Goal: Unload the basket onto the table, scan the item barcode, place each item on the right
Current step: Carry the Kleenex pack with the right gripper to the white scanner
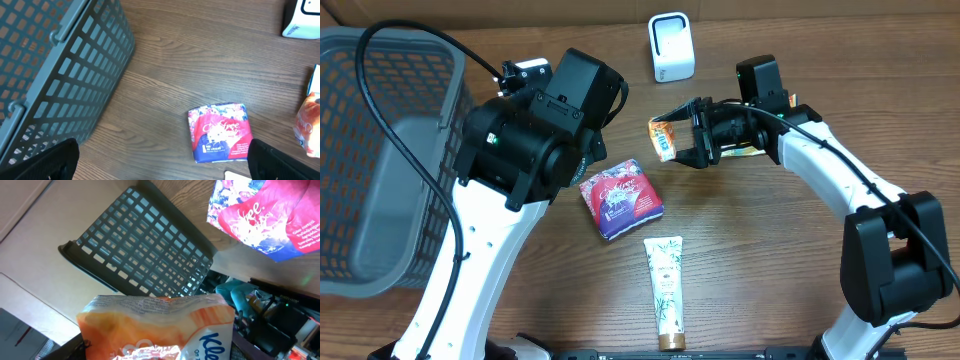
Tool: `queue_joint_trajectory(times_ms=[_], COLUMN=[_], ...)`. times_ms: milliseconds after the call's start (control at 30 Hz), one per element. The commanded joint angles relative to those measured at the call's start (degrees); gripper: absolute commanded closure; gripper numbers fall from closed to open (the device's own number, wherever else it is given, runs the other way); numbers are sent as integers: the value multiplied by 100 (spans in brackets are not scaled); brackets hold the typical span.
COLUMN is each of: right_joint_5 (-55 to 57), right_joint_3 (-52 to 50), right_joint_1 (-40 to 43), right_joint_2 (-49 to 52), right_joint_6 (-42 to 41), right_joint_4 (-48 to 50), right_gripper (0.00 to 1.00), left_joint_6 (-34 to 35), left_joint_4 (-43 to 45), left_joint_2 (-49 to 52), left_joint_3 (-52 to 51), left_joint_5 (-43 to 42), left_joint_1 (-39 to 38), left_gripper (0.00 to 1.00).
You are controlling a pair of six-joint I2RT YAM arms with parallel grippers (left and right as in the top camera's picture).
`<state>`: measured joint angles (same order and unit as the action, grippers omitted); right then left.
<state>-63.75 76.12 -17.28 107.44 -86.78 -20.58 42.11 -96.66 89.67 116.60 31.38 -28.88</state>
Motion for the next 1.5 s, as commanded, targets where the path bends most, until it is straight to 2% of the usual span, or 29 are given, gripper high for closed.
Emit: queue_joint_trajectory(times_ms=[0,100,267,367,400,467,600,700,933,1167,1267,1467], right_joint_5=[-153,280,1029,1567,1851,2590,4546,5593,6186,6585,6671,6666], right_joint_3=[131,131,131,131,131,131,131,129,120,122,149,879], right_joint_1=[66,66,85,85,83,70,-28,-111,-136,-142,-142,-186], right_joint_2=[0,0,0,0,0,0,0,2,286,1340,1731,2439], right_joint_6=[177,1196,3574,4924,5337,5914,6806,7396,7772,7820,7834,7834], right_joint_4=[118,610,1613,1731,1722,1705,1792,2138,3512,5512,6286,6205], right_gripper=[36,38,38,40,44,50,50,50,48,47,43,45], left_joint_6=[166,166,162,164,164,164,164,164,164,164,164,164], left_joint_4=[-15,-15,-13,-15,-13,-13,-13,-13,-13,-13,-13,-13], left_joint_2=[2,2,2,2,2,2,2,2,2,2,2,2], left_joint_3=[2,2,2,2,2,2,2,2,2,2,2,2], left_joint_5=[-92,-90,-76,-81,-94,-125,-125,-125,-125,-125,-127,-125], left_joint_1=[-28,-28,-28,-28,-28,-28,-28,-28,-28,-28,-28,-28], left_gripper=[0,0,0,0,0,0,0,0,0,0,1,0])
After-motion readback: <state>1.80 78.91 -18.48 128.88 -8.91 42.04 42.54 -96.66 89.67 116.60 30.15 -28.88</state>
